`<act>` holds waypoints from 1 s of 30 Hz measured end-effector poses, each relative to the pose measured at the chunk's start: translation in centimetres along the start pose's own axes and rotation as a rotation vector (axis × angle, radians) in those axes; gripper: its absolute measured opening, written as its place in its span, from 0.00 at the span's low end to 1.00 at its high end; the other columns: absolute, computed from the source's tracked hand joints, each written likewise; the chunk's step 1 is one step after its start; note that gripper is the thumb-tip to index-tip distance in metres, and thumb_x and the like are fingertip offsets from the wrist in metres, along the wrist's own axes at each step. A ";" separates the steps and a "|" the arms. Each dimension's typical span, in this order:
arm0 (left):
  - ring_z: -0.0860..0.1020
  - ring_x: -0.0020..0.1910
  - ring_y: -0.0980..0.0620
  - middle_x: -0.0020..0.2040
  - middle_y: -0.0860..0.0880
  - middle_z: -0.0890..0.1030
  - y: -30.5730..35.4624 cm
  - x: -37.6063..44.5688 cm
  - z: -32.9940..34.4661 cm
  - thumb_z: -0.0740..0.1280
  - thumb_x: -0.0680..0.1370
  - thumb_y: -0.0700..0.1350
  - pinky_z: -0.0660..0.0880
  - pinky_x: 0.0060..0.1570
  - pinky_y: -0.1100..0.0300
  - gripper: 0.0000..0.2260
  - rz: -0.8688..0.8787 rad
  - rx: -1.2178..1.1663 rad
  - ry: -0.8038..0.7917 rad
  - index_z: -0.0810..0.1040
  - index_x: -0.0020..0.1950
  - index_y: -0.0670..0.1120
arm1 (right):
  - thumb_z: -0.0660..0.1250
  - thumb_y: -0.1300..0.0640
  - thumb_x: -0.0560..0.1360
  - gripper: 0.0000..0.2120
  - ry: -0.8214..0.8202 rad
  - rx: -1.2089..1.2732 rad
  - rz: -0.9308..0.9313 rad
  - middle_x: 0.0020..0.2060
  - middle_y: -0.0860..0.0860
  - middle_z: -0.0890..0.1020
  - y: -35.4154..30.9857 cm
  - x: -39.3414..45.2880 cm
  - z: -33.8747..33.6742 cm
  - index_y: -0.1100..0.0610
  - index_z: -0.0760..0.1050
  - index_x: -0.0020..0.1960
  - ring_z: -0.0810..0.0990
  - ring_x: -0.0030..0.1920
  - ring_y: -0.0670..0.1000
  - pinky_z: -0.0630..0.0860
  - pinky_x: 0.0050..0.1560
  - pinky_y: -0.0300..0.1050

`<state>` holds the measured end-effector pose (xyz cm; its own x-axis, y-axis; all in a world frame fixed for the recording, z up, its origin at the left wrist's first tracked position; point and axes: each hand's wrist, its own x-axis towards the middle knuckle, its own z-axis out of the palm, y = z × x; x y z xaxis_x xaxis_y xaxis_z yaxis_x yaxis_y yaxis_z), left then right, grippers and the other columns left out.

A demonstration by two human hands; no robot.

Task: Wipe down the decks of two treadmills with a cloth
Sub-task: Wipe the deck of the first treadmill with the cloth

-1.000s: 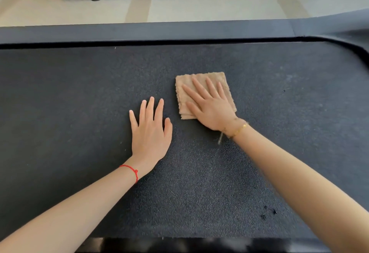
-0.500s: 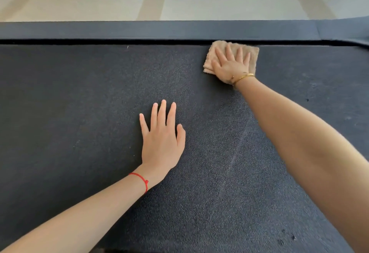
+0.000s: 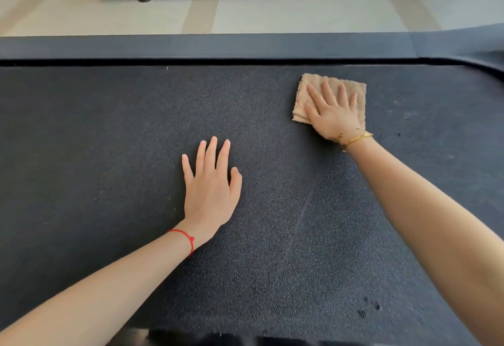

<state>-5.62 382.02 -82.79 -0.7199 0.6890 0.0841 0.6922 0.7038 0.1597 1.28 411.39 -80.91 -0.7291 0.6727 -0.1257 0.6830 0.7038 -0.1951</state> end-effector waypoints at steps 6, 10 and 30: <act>0.52 0.80 0.46 0.81 0.46 0.56 0.0 0.0 0.1 0.51 0.82 0.53 0.49 0.76 0.37 0.26 -0.003 -0.003 0.013 0.55 0.81 0.49 | 0.44 0.39 0.83 0.26 -0.008 -0.019 -0.176 0.81 0.46 0.43 -2.9 -6.8 1.9 0.38 0.44 0.80 0.39 0.79 0.61 0.35 0.76 0.63; 0.52 0.80 0.46 0.81 0.46 0.56 -0.2 0.1 0.2 0.52 0.83 0.52 0.49 0.76 0.37 0.26 0.003 -0.011 0.018 0.56 0.81 0.48 | 0.41 0.37 0.82 0.27 -0.006 -0.010 -0.375 0.80 0.44 0.44 -4.2 -14.4 3.0 0.37 0.44 0.80 0.40 0.79 0.59 0.34 0.77 0.61; 0.53 0.80 0.46 0.80 0.45 0.58 0.2 -0.2 0.1 0.54 0.83 0.51 0.47 0.76 0.37 0.25 -0.006 -0.077 0.048 0.58 0.80 0.48 | 0.42 0.39 0.83 0.26 -0.055 -0.074 -0.467 0.80 0.44 0.44 -4.6 -26.4 4.3 0.39 0.42 0.80 0.38 0.80 0.59 0.37 0.77 0.62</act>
<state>-5.37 382.02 -82.83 -0.7272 0.6740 0.1299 0.6830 0.6915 0.2352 17.16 389.40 -80.87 -0.9588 0.2684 -0.0929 0.2810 0.9440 -0.1731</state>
